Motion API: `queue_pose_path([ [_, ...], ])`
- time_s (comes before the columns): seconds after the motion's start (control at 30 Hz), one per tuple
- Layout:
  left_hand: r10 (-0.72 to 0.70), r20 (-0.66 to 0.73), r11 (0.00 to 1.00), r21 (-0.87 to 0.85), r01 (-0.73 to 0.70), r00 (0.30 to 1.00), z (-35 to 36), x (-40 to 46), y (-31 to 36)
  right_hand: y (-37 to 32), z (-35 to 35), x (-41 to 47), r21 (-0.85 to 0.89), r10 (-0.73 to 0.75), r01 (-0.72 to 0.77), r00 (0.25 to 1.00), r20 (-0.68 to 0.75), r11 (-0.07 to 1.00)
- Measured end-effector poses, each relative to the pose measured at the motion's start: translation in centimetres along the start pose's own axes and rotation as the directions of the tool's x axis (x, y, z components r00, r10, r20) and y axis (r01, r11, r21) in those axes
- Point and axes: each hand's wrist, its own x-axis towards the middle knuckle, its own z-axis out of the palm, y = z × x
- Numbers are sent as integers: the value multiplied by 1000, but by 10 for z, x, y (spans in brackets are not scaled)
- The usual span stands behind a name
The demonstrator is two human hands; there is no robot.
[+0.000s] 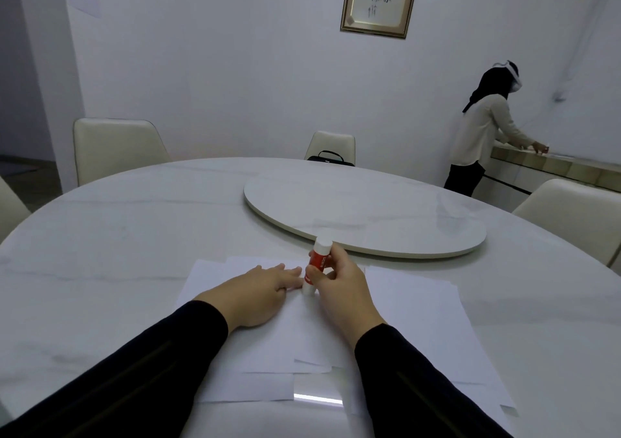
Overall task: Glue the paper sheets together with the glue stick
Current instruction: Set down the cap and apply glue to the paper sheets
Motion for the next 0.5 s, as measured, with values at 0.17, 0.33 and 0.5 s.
queue_pose_path([
  [0.17, -9, -9, 999, 44, 9, 1000, 1, -3, 5, -5, -5, -11, 10, -3, 3, 1000, 14, 1000],
  [0.33, -11, -15, 1000, 29, 11, 1000, 3, -4, 6, -17, -9, -33, -4, -30, 30, 998, 48, 1000],
  [0.5, -33, -18, 999, 42, 34, 999, 5, -3, 6, -29, -15, -63, -39, -46, 51, 993, 106, 998],
])
